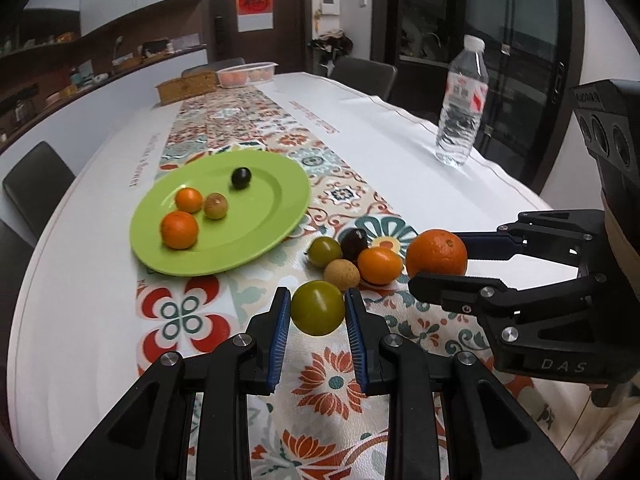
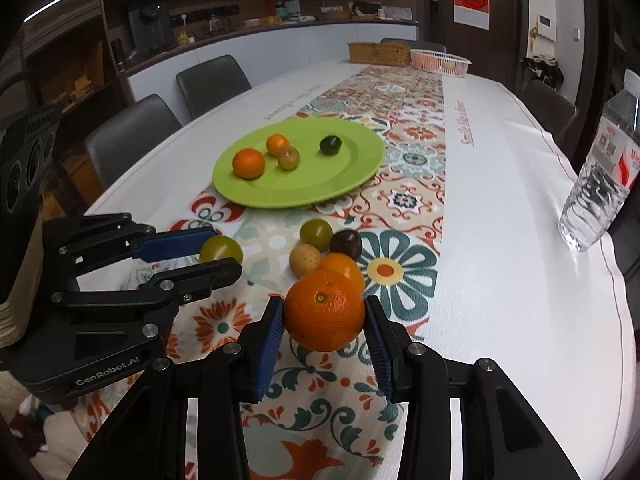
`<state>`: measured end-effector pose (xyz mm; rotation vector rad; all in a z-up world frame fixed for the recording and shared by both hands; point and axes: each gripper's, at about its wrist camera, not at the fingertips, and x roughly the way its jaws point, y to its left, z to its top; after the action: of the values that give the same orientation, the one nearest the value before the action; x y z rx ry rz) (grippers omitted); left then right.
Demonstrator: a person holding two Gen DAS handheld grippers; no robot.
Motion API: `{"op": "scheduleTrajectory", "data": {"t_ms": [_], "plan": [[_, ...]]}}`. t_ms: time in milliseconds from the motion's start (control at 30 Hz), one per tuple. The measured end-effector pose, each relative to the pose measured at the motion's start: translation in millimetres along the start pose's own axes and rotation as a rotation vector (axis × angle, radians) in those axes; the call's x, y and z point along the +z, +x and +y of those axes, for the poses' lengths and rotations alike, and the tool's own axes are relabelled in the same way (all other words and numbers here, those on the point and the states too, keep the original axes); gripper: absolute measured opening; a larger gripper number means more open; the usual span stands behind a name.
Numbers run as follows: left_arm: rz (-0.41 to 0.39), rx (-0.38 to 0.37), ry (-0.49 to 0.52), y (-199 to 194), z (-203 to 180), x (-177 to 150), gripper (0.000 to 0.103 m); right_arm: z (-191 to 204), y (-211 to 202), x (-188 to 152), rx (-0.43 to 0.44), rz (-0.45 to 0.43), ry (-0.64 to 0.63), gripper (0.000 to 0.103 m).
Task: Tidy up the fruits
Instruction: 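Grasp the small green fruit with the left tool while the right tool grasps an orange, then carry the green fruit and orange onto the green plate and open both tools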
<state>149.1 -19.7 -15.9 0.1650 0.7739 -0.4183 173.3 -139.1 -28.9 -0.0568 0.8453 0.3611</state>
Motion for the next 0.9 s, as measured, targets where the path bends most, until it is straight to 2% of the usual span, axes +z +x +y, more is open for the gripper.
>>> {"op": "scheduleTrajectory", "data": {"t_ms": [300, 533, 900], "plan": [[-0.072, 0.067, -0.035, -28, 14, 18, 0.028, 8, -16, 27, 0.015, -0.087, -0.016, 0.041], [-0.107, 0.094, -0.042, -36, 23, 31, 0.028, 13, -21, 48, 0.018, -0.132, -0.035, 0.041], [-0.13, 0.111, -0.045, -29, 40, 55, 0.028, 8, -5, 81, 0.035, -0.142, -0.036, 0.041]]}}
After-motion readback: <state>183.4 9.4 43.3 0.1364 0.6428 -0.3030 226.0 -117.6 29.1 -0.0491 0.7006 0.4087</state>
